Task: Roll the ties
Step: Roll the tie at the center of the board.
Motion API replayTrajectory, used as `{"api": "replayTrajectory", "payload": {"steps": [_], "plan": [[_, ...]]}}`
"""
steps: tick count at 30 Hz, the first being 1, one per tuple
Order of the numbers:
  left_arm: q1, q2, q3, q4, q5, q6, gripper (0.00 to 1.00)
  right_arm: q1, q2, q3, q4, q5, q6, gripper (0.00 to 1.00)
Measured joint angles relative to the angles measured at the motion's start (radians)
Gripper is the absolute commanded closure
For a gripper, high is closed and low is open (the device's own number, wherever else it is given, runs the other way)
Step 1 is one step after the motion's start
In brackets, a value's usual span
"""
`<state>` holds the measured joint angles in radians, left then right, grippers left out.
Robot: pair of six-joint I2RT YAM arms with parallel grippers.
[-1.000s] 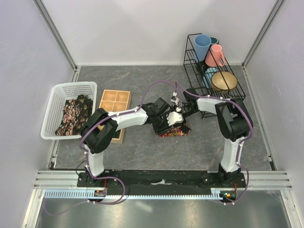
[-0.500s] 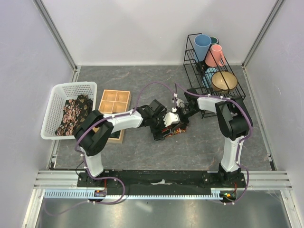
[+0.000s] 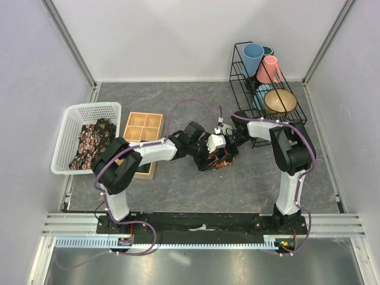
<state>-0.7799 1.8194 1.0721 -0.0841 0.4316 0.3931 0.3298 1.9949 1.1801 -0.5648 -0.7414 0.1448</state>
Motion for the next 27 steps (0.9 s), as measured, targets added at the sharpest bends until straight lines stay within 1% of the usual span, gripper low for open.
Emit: {"api": "replayTrajectory", "payload": {"steps": [2, 7, 8, 9, 10, 11, 14, 15, 16, 21, 22, 23, 24, 27], "plan": [[0.000, 0.021, 0.000, 0.016, 0.002, -0.013, 0.26, 0.000, 0.000, 0.000, 0.000, 0.000, 0.000, 1.00], [-0.001, 0.056, 0.000, 0.027, 0.016, -0.028, 0.37, 0.000, 0.000, 0.000, 0.000, -0.001, 0.000, 1.00], [-0.001, 0.057, 0.003, 0.023, 0.016, -0.030, 0.44, 0.002, 0.000, 0.000, 0.001, -0.002, 0.001, 1.00], [-0.001, 0.060, 0.011, 0.015, 0.016, -0.032, 0.48, 0.002, 0.000, 0.000, 0.002, -0.002, 0.001, 1.00], [-0.002, 0.063, 0.020, 0.006, 0.015, -0.035, 0.56, 0.002, 0.000, 0.000, 0.002, -0.002, 0.004, 1.00], [-0.002, 0.066, 0.029, -0.003, 0.014, -0.037, 0.60, 0.002, 0.000, 0.000, 0.003, -0.002, 0.008, 1.00], [-0.002, 0.069, 0.050, -0.042, 0.000, -0.035, 0.73, 0.003, 0.000, -0.001, 0.011, -0.006, 0.019, 0.84], [-0.002, 0.069, 0.060, -0.066, -0.008, -0.033, 0.76, 0.004, 0.000, -0.002, 0.016, -0.009, 0.022, 0.77], [-0.002, 0.069, 0.073, -0.100, -0.016, -0.027, 0.83, 0.005, 0.000, -0.002, 0.020, -0.011, 0.023, 0.74], [-0.002, 0.068, 0.107, -0.217, -0.043, 0.006, 0.93, -0.003, 0.000, 0.014, -0.007, -0.028, 0.013, 0.62], [-0.002, 0.068, 0.111, -0.234, -0.049, 0.015, 0.93, -0.009, 0.000, 0.021, -0.021, -0.028, 0.005, 0.61], [-0.002, 0.067, 0.112, -0.247, -0.051, 0.023, 0.94, -0.016, 0.000, 0.029, -0.032, -0.028, -0.003, 0.57], [-0.002, 0.064, 0.113, -0.260, -0.057, 0.031, 0.94, -0.024, 0.000, 0.035, -0.042, -0.032, -0.011, 0.57], [-0.002, 0.062, 0.116, -0.286, -0.065, 0.047, 0.93, -0.042, -0.004, 0.041, -0.058, -0.055, -0.019, 0.50]]}}
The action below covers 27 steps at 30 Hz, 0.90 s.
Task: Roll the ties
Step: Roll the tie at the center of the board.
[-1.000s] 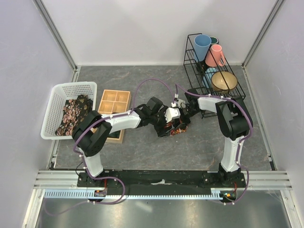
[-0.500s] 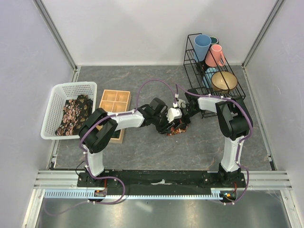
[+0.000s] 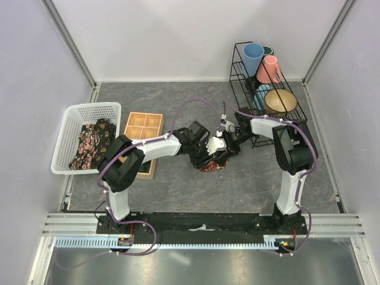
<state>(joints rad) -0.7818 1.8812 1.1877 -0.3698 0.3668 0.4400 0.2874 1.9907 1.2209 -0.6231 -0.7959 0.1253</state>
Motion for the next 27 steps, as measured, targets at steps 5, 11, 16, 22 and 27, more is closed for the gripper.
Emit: {"api": "replayTrajectory", "payload": {"steps": [5, 11, 16, 22, 27], "plan": [[0.000, 0.003, 0.016, -0.036, -0.008, 0.007, 0.90, 0.001, -0.011, -0.001, -0.012, -0.076, 0.020, 0.43], [0.000, 0.013, 0.037, -0.063, -0.014, 0.010, 0.84, 0.023, -0.036, -0.003, 0.045, -0.130, 0.084, 0.52], [-0.001, 0.014, 0.040, -0.070, -0.022, 0.010, 0.70, 0.064, -0.025, -0.003, 0.071, -0.121, 0.090, 0.72], [-0.004, 0.003, 0.019, -0.047, -0.034, 0.010, 0.44, 0.065, 0.000, -0.001, 0.064, -0.132, 0.060, 1.00], [-0.003, -0.035, -0.031, -0.002, -0.023, 0.004, 0.23, 0.066, 0.000, -0.003, 0.036, -0.071, 0.015, 1.00]]}}
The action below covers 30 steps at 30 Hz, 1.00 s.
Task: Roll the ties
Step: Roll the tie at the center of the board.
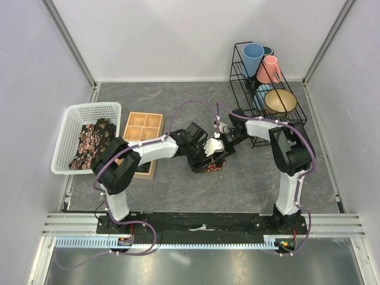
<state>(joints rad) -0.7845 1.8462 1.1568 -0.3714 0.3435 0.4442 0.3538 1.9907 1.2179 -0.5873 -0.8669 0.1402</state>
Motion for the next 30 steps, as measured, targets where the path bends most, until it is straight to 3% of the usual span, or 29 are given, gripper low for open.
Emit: {"api": "replayTrajectory", "payload": {"steps": [1, 2, 9, 24, 28, 30], "plan": [[0.002, -0.011, -0.012, 0.006, 0.004, -0.001, 0.14, 0.000, 0.000, 0.000, -0.006, 0.022, -0.008, 1.00], [0.004, -0.021, -0.023, 0.013, 0.010, -0.001, 0.13, -0.002, 0.000, -0.001, -0.011, 0.044, -0.015, 1.00], [0.006, -0.035, -0.035, 0.073, 0.060, -0.005, 0.11, -0.011, 0.000, -0.011, -0.015, 0.174, -0.029, 1.00], [-0.016, 0.016, 0.028, 0.144, 0.060, -0.039, 0.02, -0.010, 0.000, -0.011, -0.016, 0.192, -0.029, 1.00], [-0.032, 0.056, 0.065, 0.161, 0.058, -0.051, 0.21, -0.008, -0.002, -0.011, -0.016, 0.195, -0.032, 1.00], [-0.041, 0.083, 0.080, 0.158, 0.056, -0.053, 0.36, -0.008, -0.002, -0.011, -0.016, 0.194, -0.032, 1.00]]}}
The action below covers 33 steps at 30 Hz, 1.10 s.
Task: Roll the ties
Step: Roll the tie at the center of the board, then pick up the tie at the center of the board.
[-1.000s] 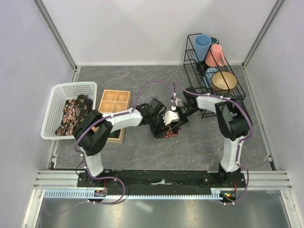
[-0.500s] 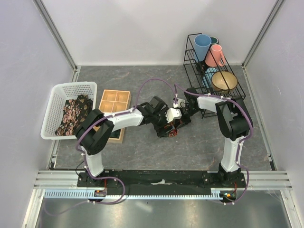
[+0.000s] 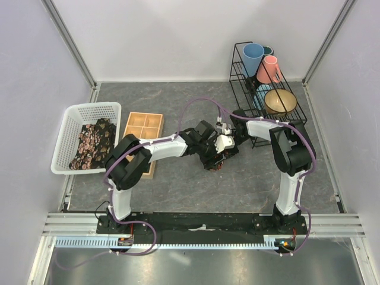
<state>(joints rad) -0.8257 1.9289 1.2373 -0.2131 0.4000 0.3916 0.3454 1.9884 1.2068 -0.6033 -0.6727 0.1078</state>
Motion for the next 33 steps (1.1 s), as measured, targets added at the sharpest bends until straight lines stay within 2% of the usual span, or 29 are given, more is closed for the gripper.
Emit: {"api": "replayTrajectory", "payload": {"steps": [1, 3, 4, 7, 8, 10, 11, 14, 16, 18, 22, 33], "plan": [[-0.004, 0.013, 0.006, -0.006, -0.002, 0.000, 0.50, 0.000, 0.000, 0.000, 0.000, 0.000, 0.000, 1.00], [-0.013, 0.032, 0.011, -0.020, -0.013, 0.005, 0.63, 0.001, -0.002, 0.000, -0.001, 0.002, -0.002, 1.00], [-0.013, 0.033, 0.011, -0.020, -0.021, 0.012, 0.76, 0.002, -0.003, 0.000, -0.002, 0.002, -0.005, 1.00], [-0.014, 0.024, -0.002, -0.015, -0.023, 0.022, 0.96, 0.005, -0.007, 0.000, -0.006, 0.009, -0.013, 0.98], [-0.014, 0.018, -0.010, -0.012, -0.026, 0.024, 0.97, 0.005, -0.008, 0.000, -0.008, 0.008, -0.015, 0.90], [-0.018, 0.007, -0.021, -0.017, -0.034, 0.033, 0.98, 0.007, -0.009, 0.003, -0.016, 0.008, -0.020, 0.83], [-0.018, 0.005, -0.022, -0.021, -0.036, 0.034, 0.98, 0.008, -0.009, 0.005, -0.021, 0.010, -0.023, 0.75], [-0.020, 0.003, -0.021, -0.028, -0.040, 0.036, 0.98, -0.003, -0.013, 0.017, -0.051, 0.013, -0.032, 0.61], [-0.023, 0.003, -0.015, -0.040, -0.047, 0.037, 0.98, -0.018, -0.018, 0.027, -0.076, 0.018, -0.039, 0.57], [-0.025, 0.003, -0.012, -0.050, -0.053, 0.037, 0.98, -0.043, -0.019, 0.043, -0.098, 0.025, -0.051, 0.47], [-0.027, 0.004, -0.006, -0.066, -0.059, 0.037, 0.98, -0.060, -0.019, 0.056, -0.117, 0.024, -0.056, 0.36], [-0.027, 0.007, 0.009, -0.118, -0.064, 0.037, 0.98, -0.060, 0.031, 0.060, -0.108, -0.116, -0.014, 0.37]]}}
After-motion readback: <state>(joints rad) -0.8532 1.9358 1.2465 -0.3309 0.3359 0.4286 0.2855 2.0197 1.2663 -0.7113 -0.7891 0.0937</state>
